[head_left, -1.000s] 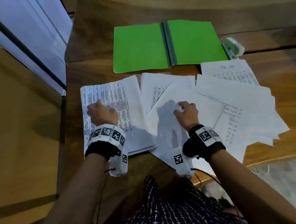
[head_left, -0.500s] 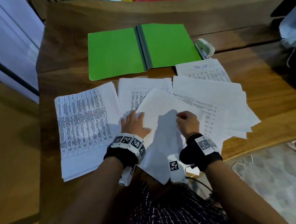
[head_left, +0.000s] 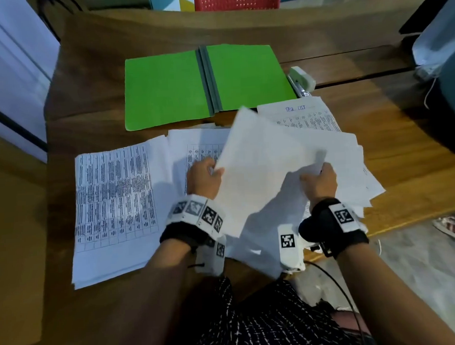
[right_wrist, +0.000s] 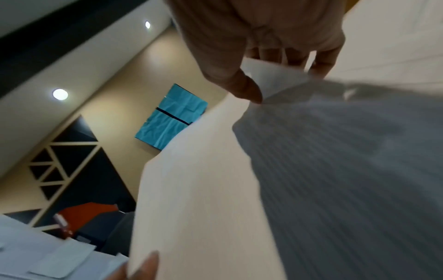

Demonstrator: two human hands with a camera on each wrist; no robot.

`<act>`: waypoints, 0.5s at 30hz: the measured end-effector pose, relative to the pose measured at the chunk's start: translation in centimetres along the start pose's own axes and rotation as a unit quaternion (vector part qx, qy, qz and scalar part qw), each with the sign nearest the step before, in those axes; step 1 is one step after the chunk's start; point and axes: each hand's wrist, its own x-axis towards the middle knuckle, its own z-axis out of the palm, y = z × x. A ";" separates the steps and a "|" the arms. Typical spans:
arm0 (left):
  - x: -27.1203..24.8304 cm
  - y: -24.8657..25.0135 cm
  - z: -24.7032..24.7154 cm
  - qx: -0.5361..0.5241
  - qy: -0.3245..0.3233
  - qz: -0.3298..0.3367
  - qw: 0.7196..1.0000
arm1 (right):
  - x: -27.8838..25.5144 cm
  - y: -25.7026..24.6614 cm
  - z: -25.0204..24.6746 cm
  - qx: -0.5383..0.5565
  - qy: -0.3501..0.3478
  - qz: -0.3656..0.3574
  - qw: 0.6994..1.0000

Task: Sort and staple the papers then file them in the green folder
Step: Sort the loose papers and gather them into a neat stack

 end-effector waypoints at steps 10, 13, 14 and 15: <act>1.9 7.8 -14.0 -0.046 0.446 0.264 0.854 | 1.1 -3.0 3.0 0.002 -0.186 -0.093 0.978; 2.3 5.9 -13.7 0.004 0.340 0.258 0.904 | 1.0 -1.7 5.4 -0.156 -0.186 -0.103 0.965; 2.2 4.7 -12.7 0.006 0.280 0.265 0.923 | 0.8 -1.5 5.9 -0.221 -0.176 -0.106 0.953; 2.3 3.4 -11.4 0.014 0.220 0.273 0.937 | 0.6 -1.4 6.1 -0.278 -0.173 -0.111 0.938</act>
